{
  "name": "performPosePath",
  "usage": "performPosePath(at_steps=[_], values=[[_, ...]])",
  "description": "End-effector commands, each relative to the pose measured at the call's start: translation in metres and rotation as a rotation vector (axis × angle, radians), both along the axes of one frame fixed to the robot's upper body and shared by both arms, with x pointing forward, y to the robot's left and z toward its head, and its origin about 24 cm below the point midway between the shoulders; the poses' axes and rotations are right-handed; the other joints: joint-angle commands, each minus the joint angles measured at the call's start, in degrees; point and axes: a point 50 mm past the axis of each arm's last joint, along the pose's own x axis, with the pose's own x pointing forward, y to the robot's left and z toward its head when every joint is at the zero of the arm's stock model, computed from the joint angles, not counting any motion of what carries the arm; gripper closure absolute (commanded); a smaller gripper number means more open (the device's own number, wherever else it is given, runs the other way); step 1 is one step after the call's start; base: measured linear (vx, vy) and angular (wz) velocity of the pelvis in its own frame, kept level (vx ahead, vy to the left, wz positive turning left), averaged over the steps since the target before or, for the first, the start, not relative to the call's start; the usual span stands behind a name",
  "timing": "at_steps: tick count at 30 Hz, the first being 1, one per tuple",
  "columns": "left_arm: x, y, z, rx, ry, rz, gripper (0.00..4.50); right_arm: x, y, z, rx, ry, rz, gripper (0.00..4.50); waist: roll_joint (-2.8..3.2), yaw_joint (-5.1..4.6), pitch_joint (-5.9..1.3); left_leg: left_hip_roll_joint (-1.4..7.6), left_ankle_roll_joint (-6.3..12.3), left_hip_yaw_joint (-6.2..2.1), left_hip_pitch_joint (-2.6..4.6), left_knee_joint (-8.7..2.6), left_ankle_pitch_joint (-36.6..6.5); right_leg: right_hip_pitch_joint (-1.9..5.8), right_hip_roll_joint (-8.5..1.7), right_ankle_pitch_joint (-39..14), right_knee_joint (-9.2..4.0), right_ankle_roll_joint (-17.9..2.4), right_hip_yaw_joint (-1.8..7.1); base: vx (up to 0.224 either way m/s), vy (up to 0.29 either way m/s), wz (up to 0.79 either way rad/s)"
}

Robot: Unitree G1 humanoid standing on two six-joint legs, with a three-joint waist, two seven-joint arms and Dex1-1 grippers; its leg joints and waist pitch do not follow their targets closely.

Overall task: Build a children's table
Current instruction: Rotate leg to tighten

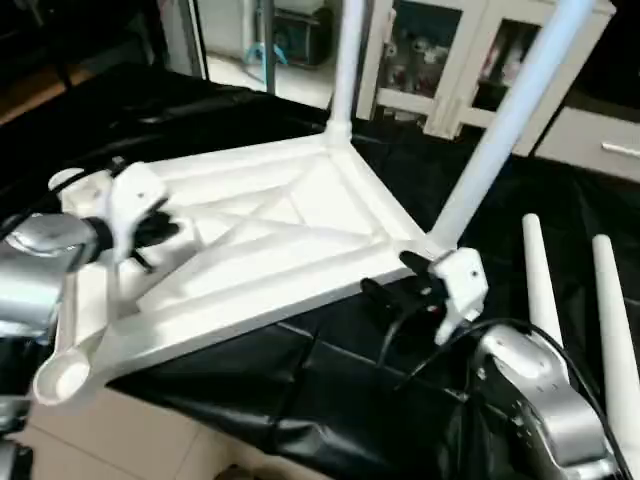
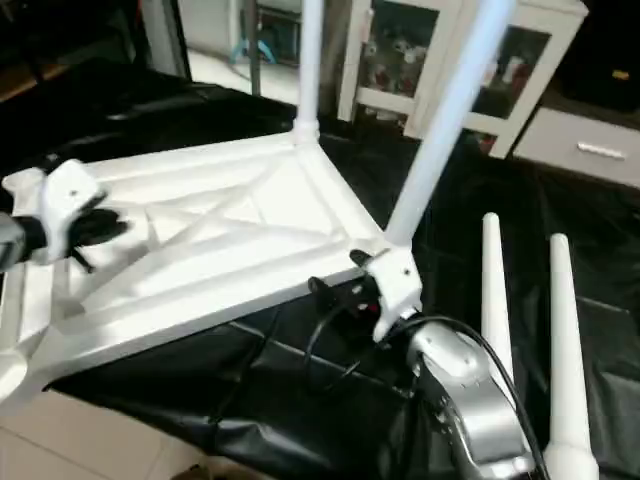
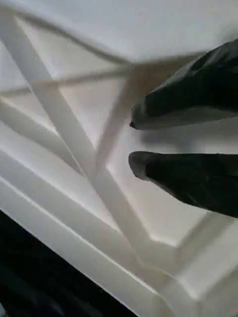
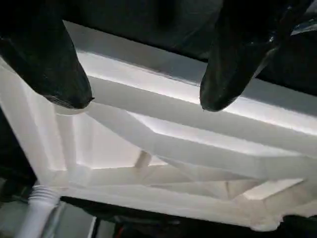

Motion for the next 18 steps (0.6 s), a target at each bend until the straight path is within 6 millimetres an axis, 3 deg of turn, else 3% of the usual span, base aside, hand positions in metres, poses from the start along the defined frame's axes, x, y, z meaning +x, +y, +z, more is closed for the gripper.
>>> performPosePath(at_steps=[1,7,9,11,15,18], values=[[0.000,-0.004,-0.005,0.044,0.018,-0.005,3.53,0.002,-0.001,-0.003,-0.051,0.022,0.013,0.67,1.11,-0.15,-3.38,2.21,-1.36,-0.63,1.16,-4.79,-10.32,2.48,-3.68,-6.65,-3.26,-10.89,2.93,0.000,0.000,0.00],[0.010,-0.013,-0.039,0.090,0.084,0.000,3.53,0.009,0.005,-0.001,-0.084,0.011,0.035,0.67,0.52,0.25,-3.67,2.01,-1.83,-0.82,1.10,-4.72,-10.57,2.73,-3.89,-8.04,-3.46,-8.91,3.06,0.000,0.000,0.00],[0.015,-0.020,-0.048,0.073,0.092,-0.006,3.53,0.010,0.004,0.001,-0.084,0.005,0.030,0.67,0.84,0.37,-3.83,2.04,-1.85,-0.91,1.07,-4.65,-9.65,2.77,-3.95,-6.40,-3.23,-9.21,3.03,0.000,0.000,0.00],[0.021,-0.026,-0.054,0.069,0.088,-0.002,3.53,0.011,0.003,0.002,-0.081,-0.003,0.022,0.67,0.75,0.50,-3.95,1.91,-1.75,-0.79,1.31,-4.47,-9.40,2.65,-3.72,-4.43,-3.28,-9.70,2.93,0.000,0.000,0.00],[0.035,-0.040,-0.062,0.070,0.076,-0.006,3.53,0.012,0.001,0.004,-0.080,-0.015,0.003,0.67,0.50,0.70,-4.19,1.90,-1.26,-0.95,0.94,-4.27,-7.63,3.25,-3.95,-0.63,-2.80,-10.61,2.92,0.000,0.000,0.00],[0.043,-0.054,-0.063,0.023,0.057,-0.016,3.53,0.012,-0.001,0.006,-0.078,-0.027,-0.015,0.67,0.86,0.95,-4.18,2.02,-1.19,-0.99,0.98,-4.25,-7.74,3.27,-4.07,-0.58,-2.83,-10.92,2.92,0.000,0.000,0.00]])
